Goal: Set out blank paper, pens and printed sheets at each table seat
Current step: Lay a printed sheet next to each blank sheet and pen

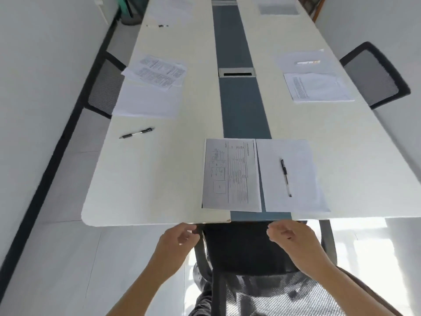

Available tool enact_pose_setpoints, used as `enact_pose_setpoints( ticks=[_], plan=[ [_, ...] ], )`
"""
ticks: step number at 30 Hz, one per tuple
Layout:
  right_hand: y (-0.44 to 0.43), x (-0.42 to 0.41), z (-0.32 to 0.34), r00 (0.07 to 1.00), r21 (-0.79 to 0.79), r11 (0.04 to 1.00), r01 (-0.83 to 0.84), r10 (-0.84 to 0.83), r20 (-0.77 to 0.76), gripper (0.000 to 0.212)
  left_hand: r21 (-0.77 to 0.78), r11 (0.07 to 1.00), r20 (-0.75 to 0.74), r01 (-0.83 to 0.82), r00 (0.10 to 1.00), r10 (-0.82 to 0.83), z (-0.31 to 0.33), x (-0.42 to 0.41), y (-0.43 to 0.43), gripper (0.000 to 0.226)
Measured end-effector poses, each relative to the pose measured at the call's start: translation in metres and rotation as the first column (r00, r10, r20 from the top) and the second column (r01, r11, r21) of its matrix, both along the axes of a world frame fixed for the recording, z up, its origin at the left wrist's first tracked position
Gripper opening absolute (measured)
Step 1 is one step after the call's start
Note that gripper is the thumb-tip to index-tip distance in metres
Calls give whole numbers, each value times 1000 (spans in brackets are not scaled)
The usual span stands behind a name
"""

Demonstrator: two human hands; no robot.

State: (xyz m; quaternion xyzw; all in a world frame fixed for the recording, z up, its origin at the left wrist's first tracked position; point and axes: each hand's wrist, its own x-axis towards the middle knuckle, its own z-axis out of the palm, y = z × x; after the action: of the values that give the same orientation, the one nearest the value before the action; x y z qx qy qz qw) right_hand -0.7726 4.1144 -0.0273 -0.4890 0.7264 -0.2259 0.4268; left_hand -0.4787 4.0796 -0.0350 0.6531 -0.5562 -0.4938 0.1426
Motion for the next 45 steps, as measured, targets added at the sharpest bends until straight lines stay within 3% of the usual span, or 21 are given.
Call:
enact_pose_setpoints(
  ticks=[3, 6, 10, 15, 25, 29, 39, 42, 45],
  plan=[
    [28, 21, 9, 993, 16, 996, -89, 87, 78, 6, 63, 986, -77, -156, 984, 161, 22, 20, 59, 14],
    [47, 44, 13, 972, 34, 976, -213, 208, 111, 6, 128, 941, -129, -314, 935, 330, 39, 34, 127, 32],
    [66, 86, 23, 902, 62, 907, -416, 404, 151, 8, 190, 857, -110, -479, 857, 503, 52, 55, 213, 16],
    [77, 151, 46, 782, 56, 789, -612, 593, 190, 10, 156, 749, -103, -644, 744, 661, 65, 100, 278, 20],
    [73, 359, 43, 720, 53, 730, -682, 657, 225, 13, 69, 590, -148, -804, 577, 803, 71, 289, 302, 17],
    [60, 420, 52, 714, -6, 739, -674, 654, 249, 15, 61, 545, -141, -836, 533, 834, 81, 362, 294, 16],
    [-49, 524, 31, 862, 25, 890, -456, 434, 260, 15, 71, 654, -200, -753, 631, 749, 73, 496, 134, 15],
    [-110, 560, 32, 874, 7, 907, -420, 402, 274, 15, 61, 696, -173, -716, 679, 714, 79, 537, 72, 28],
    [-169, 601, 48, 878, -45, 923, -383, 379, 292, 15, 31, 727, -190, -686, 710, 678, 99, 579, 12, 15]
  ],
)
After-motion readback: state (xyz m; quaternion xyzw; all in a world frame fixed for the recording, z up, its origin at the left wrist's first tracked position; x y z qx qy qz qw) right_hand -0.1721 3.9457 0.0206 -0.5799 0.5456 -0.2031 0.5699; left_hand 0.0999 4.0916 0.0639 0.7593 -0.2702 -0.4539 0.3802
